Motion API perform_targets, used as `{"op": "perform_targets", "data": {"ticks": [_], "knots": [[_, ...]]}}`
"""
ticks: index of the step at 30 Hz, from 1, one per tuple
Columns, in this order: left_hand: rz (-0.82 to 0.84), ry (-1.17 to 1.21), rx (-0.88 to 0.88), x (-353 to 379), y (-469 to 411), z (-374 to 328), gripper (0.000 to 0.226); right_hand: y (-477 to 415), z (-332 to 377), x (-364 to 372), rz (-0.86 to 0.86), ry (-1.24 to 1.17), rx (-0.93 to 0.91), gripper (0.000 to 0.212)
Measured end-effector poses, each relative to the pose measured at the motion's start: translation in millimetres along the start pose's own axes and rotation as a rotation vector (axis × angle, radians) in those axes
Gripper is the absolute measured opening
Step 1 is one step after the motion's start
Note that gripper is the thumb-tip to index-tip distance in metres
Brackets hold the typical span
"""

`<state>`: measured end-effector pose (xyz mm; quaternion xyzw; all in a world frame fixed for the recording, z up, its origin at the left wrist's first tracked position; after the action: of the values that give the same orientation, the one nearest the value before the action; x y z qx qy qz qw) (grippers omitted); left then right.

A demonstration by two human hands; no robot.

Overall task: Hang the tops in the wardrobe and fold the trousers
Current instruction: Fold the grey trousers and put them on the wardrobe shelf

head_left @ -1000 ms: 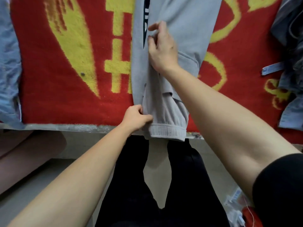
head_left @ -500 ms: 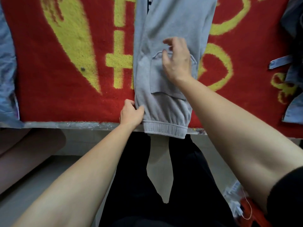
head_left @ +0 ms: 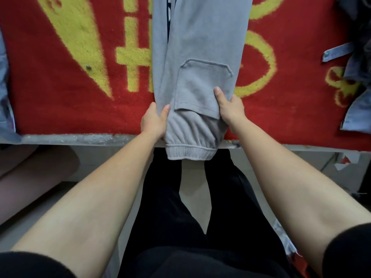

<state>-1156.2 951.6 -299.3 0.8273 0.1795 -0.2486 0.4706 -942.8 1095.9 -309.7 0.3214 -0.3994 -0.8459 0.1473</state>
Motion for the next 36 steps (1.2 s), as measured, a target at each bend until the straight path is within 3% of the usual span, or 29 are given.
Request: {"op": "perform_targets", "data": {"ticks": [6,10,13,18,25,30,33,36], "knots": [[0.047,-0.005,-0.112,12,22,25,0.041,13,-42,-3,0.114,0.258,0.060,0.056],[-0.031,-0.051,-0.157,4,7,6,0.058,9,-32,-15,0.002,0.252,0.060,0.072],[-0.176,-0.050,-0.024,-17,-15,-33,0.063,2,7,-27,-0.144,0.260,-0.086,0.084],[-0.285,-0.089,0.200,-46,-74,-105,0.040,-25,97,-51,-0.443,0.263,-0.334,0.068],[-0.248,-0.195,0.344,-56,-159,-191,0.051,-103,220,-33,-0.338,0.227,-0.508,0.042],[-0.149,-0.012,0.355,-63,-215,-224,0.029,-152,311,-12,-0.377,0.297,-0.637,0.036],[-0.079,0.102,0.326,-64,-237,-218,0.018,-177,354,-2,-0.431,0.286,-0.615,0.035],[-0.036,0.197,0.341,-64,-247,-213,0.019,-204,368,5,-0.445,0.305,-0.489,0.039]]}}
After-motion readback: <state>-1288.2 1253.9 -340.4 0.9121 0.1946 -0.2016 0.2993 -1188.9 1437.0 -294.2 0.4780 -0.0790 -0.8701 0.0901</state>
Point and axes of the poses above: each hand's wrist, its own y-axis away from the middle knuckle, its own x-axis out of the palm, z = x × y, the point moved 6 cm from there along -y, towards the middle knuckle, and after that the axes turned 2 degrees about x, right-handed, at the moved point
